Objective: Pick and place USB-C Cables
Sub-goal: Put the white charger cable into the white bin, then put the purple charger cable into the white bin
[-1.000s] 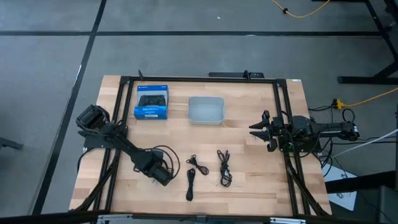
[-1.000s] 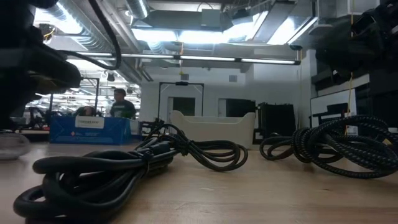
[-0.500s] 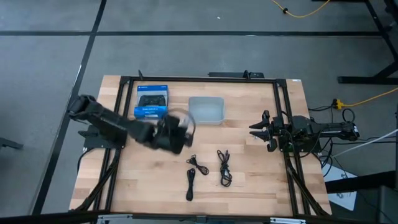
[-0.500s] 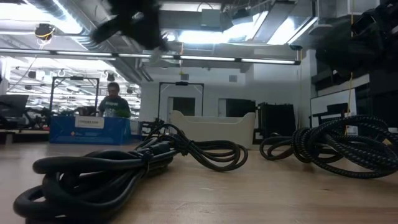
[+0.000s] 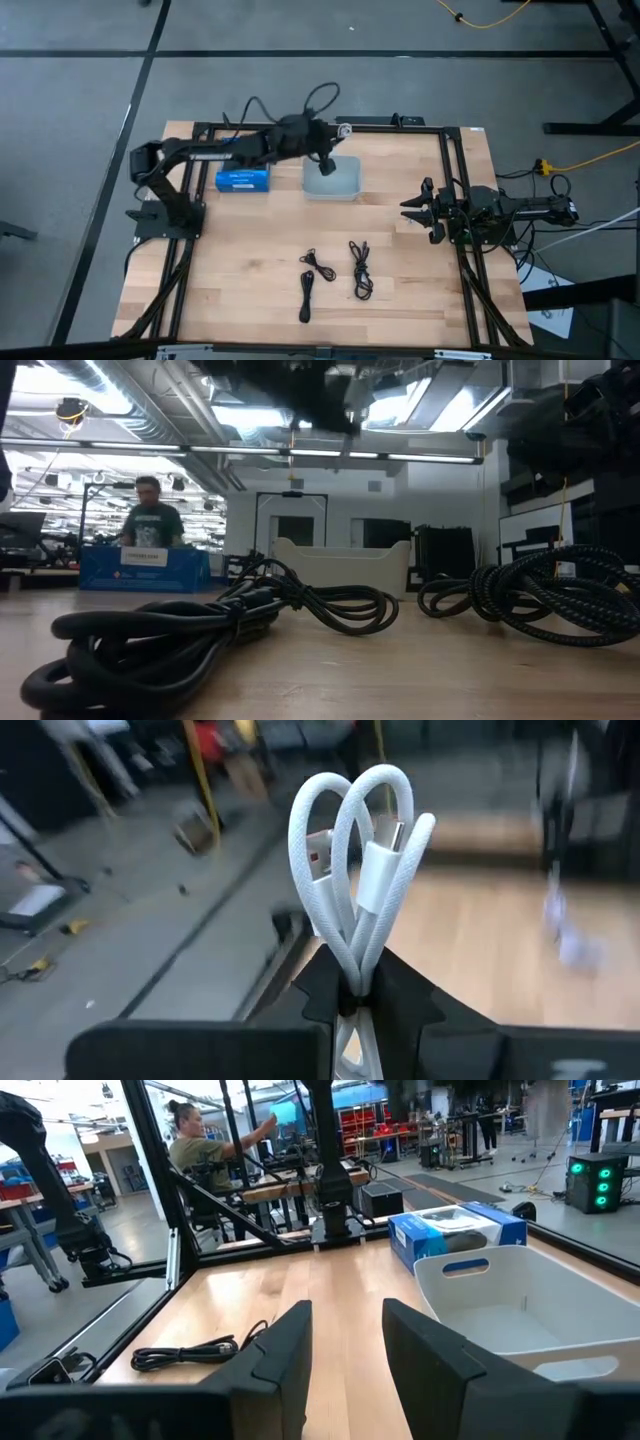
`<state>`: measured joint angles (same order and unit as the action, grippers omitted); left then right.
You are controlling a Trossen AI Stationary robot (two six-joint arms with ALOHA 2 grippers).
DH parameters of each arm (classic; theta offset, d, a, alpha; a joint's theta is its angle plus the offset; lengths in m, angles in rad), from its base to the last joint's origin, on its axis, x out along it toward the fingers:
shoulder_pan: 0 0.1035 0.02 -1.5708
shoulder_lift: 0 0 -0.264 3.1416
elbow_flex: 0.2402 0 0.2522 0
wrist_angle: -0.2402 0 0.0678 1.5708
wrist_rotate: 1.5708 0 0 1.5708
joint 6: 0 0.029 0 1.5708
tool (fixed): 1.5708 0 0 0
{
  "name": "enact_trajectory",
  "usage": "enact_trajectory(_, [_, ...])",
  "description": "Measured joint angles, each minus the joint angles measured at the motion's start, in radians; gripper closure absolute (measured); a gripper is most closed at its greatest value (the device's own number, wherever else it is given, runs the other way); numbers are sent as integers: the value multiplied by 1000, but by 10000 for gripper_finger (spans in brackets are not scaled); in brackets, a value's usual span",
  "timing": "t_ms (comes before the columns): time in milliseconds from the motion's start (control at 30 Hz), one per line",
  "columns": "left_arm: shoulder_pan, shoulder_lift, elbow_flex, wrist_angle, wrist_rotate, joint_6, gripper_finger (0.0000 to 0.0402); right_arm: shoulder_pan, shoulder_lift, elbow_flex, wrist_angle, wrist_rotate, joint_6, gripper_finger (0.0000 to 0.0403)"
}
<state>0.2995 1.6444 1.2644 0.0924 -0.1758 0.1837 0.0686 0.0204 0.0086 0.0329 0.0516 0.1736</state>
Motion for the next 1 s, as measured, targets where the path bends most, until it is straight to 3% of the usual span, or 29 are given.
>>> enact_trajectory(167, [58, 90, -1, -119, 122, 27, 374, 0, 0, 0, 0, 0, -21, 274])
enact_trajectory(367, [33, 172, -2, -173, 191, -13, 374, 0, 0, 0, 0, 0, -26, 274])
enact_trajectory(500, [10, 208, -2, -216, 196, -14, 371, 0, 0, 0, 0, 0, -26, 274])
enact_trajectory(767, [-7, 215, -2, -212, 183, -18, 291, 0, 0, 0, -1, -1, -20, 274])
enact_trajectory(1000, [-6, 211, -2, -212, 147, -44, 281, 0, 0, 0, -1, -1, -18, 274])
